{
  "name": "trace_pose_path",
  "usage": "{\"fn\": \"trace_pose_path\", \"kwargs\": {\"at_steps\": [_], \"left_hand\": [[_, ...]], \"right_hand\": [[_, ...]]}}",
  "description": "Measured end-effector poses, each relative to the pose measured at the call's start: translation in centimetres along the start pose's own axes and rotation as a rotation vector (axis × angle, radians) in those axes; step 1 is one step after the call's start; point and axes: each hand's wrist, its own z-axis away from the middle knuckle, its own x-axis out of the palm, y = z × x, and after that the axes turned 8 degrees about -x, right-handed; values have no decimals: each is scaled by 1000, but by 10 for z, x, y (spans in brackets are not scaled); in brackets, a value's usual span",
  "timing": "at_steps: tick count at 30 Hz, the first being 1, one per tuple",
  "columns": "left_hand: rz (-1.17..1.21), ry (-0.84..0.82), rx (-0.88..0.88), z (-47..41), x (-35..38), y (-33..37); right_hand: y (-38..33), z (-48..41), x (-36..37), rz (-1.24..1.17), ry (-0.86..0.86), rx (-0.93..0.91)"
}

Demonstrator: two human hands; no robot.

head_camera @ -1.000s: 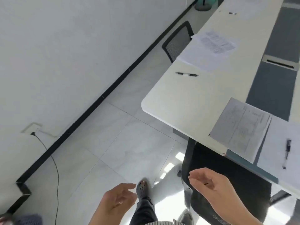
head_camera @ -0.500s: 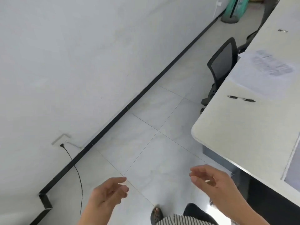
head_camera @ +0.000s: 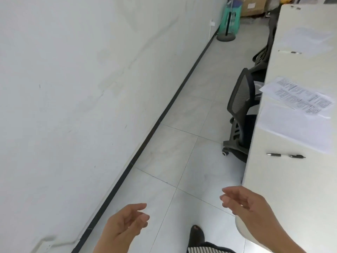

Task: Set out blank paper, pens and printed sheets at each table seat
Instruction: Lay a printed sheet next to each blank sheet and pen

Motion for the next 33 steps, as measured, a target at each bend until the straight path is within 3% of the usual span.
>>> {"fn": "trace_pose_path", "kwargs": {"at_steps": [8, 12, 18, 24, 33], "left_hand": [[-11, -20, 23, -128, -41, 90], [-92, -99, 13, -223, -61, 130], [-226, -271, 139, -355, -79, 238], [-359, -525, 245, -441, -31, 347], [-551, -799, 282, -523, 97, 436]], "right_hand": [[-62, -134, -1, -1, 80, -35], [-62, -195, 8, -6, 218, 37], [-87, -269, 34, -52, 446, 124], [-106, -303, 24, -102, 717, 212], [-83, -375, -28, -194, 972, 329]]}}
